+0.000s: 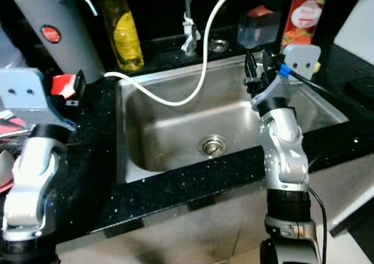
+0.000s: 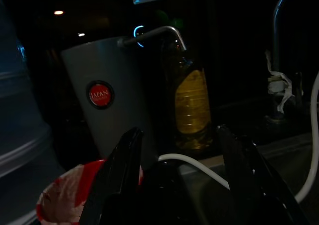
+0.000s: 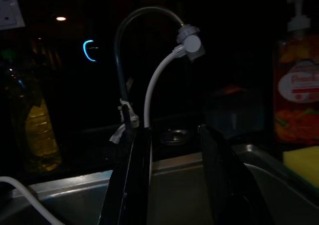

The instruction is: Kitchen organization

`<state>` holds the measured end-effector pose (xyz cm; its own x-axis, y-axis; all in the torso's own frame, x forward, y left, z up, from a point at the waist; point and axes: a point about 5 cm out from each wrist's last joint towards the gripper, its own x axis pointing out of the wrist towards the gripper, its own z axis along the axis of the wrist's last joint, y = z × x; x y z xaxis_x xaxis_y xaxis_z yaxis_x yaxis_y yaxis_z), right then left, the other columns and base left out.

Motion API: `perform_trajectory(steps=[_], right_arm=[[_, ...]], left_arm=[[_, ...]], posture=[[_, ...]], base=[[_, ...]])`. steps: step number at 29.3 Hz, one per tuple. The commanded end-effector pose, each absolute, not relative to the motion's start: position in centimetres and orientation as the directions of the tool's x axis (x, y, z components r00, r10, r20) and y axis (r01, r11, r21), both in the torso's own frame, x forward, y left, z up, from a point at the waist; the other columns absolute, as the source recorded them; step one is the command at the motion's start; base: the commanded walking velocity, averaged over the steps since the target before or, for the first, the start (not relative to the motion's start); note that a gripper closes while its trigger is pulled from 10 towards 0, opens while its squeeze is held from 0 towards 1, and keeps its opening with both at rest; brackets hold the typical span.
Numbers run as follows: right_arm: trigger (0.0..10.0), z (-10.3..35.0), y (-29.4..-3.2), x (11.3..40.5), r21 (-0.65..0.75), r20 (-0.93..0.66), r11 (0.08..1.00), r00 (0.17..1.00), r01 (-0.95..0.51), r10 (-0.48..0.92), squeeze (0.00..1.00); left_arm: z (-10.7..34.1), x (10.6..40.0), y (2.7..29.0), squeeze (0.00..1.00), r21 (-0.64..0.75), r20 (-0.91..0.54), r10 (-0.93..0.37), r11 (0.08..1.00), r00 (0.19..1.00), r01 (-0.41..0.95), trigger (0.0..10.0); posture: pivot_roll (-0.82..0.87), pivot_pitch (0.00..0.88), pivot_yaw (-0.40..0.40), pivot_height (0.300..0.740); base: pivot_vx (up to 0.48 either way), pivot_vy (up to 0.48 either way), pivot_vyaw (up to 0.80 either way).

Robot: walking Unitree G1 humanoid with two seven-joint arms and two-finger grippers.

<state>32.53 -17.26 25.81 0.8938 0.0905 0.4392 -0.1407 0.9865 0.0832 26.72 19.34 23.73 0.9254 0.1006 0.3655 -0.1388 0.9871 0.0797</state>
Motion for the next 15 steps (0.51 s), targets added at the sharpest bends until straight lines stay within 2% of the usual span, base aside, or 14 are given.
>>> perform_trajectory(steps=[1,15], right_arm=[[10.0,25.87,-16.69,32.79,0.085,0.428,0.982,0.896,-0.167,0.115,0.00],[10.0,25.62,-16.53,32.83,0.109,0.422,0.978,0.899,-0.178,0.116,0.00]], left_arm=[[23.39,26.52,19.47,0.00,0.078,0.353,0.116,0.985,0.929,-0.153,10.0],[22.98,26.78,18.94,0.00,0.072,0.337,0.114,0.987,0.934,-0.147,10.0]], posture=[[-0.01,0.000,0.050,0.740],[-0.02,0.000,0.055,0.740]], base=[[0.000,0.000,0.00],[0.000,0.000,0.00]])
